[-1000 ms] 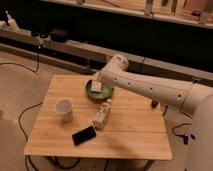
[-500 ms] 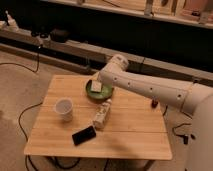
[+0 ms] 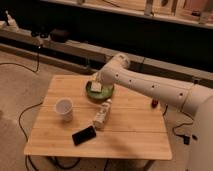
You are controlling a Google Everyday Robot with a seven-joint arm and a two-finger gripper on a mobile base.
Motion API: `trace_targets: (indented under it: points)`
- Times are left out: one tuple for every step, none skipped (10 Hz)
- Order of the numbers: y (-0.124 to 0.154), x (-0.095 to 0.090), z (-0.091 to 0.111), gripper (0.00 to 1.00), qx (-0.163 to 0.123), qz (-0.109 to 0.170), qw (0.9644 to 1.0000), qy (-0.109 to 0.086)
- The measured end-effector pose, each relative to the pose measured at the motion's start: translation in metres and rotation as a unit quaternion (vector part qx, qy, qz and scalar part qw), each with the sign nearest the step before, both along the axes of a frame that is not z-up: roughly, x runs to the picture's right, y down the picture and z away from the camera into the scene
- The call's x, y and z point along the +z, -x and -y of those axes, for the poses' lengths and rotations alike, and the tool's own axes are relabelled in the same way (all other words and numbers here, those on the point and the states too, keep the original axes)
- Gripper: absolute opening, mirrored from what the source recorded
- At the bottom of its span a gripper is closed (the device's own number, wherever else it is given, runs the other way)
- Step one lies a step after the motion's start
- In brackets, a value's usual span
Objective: Pick up the ceramic cup
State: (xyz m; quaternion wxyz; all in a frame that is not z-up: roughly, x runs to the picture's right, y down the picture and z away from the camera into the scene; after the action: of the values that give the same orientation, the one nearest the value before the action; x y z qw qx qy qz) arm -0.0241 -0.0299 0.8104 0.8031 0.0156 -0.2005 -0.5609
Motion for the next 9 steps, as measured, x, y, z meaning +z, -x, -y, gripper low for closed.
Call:
trace_targets:
  points:
    - [0.016,-0.011,-0.007,0.72,-0.010,0.042,0.9989,0.017]
    - [0.026,-0.019,-0.009,0.72,-0.015,0.070,0.9971,0.026]
    - [0.035,-0.026,-0.011,0.72,-0.019,0.095,0.9948,0.032]
    - [0.042,-0.033,-0.013,0.72,-0.023,0.116,0.9923,0.037]
    - [0.044,-0.035,-0.013,0.72,-0.024,0.122,0.9915,0.038]
    - [0.045,-0.034,-0.014,0.72,-0.026,0.124,0.9912,0.039]
    - [0.056,-0.031,-0.020,0.72,-0.042,0.129,0.9900,0.040]
    - [0.070,-0.027,-0.027,0.72,-0.060,0.136,0.9880,0.041]
    - [0.081,-0.023,-0.033,0.72,-0.073,0.144,0.9860,0.043]
